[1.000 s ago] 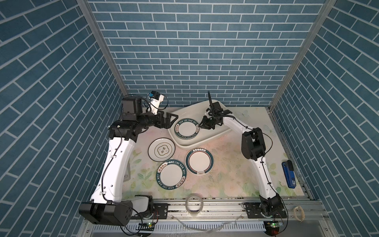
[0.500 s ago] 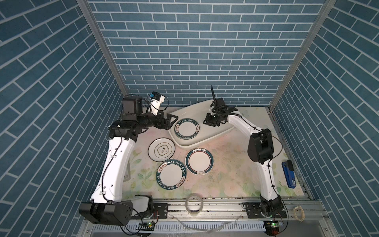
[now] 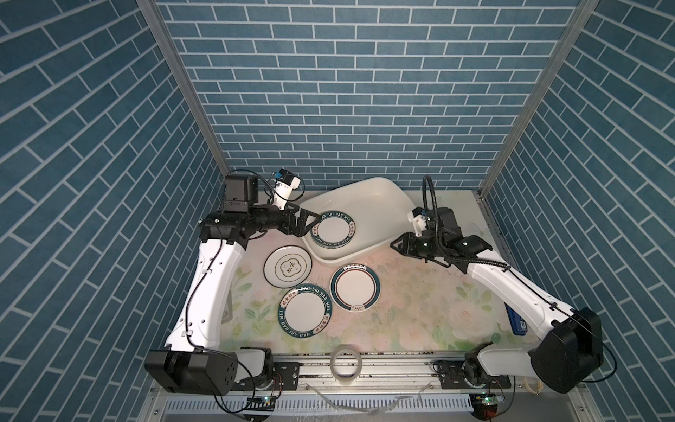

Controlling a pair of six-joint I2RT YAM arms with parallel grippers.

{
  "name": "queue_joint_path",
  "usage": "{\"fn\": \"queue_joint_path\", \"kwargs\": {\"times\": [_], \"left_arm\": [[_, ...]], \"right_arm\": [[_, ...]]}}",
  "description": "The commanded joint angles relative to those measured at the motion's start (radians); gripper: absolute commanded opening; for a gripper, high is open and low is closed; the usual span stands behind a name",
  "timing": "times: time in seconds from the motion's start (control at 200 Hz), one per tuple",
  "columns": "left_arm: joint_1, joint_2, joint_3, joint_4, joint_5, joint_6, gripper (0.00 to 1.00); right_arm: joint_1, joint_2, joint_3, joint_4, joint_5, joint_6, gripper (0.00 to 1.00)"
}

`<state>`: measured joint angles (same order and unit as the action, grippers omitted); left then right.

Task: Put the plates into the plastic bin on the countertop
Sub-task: 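Open the right gripper and withdraw it from the bin toward the table, then move the right gripper down to the rim of the red-ring plate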

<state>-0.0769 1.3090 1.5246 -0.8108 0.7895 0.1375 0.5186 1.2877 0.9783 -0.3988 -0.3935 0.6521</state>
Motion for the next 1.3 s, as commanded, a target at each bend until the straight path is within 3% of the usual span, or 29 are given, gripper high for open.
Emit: {"fn": "queue_joint_path", "kwargs": {"times": [0.0,0.17,0.42,0.74,1.29], "left_arm": [[0.003,0.009,-0.023,-0.026,0.069,0.022,1.00],[0.003,-0.003,-0.048,0.003,0.078,-0.022,1.00],[0.004,-0.038,-0.085,0.021,0.100,-0.034,1.00],[0.002,-0.065,-0.101,0.024,0.119,-0.036,1.00],[-0.012,-0.072,-0.104,0.031,0.119,-0.039,1.00]], "right_arm": [[0.003,-0.081,-0.165,0.166,-0.097,0.109,0.36],[0.020,-0.135,-0.363,0.314,-0.144,0.194,0.38],[0.065,-0.087,-0.508,0.521,-0.137,0.266,0.38],[0.117,0.043,-0.545,0.659,-0.058,0.292,0.38],[0.133,0.228,-0.535,0.840,-0.069,0.336,0.37]]}}
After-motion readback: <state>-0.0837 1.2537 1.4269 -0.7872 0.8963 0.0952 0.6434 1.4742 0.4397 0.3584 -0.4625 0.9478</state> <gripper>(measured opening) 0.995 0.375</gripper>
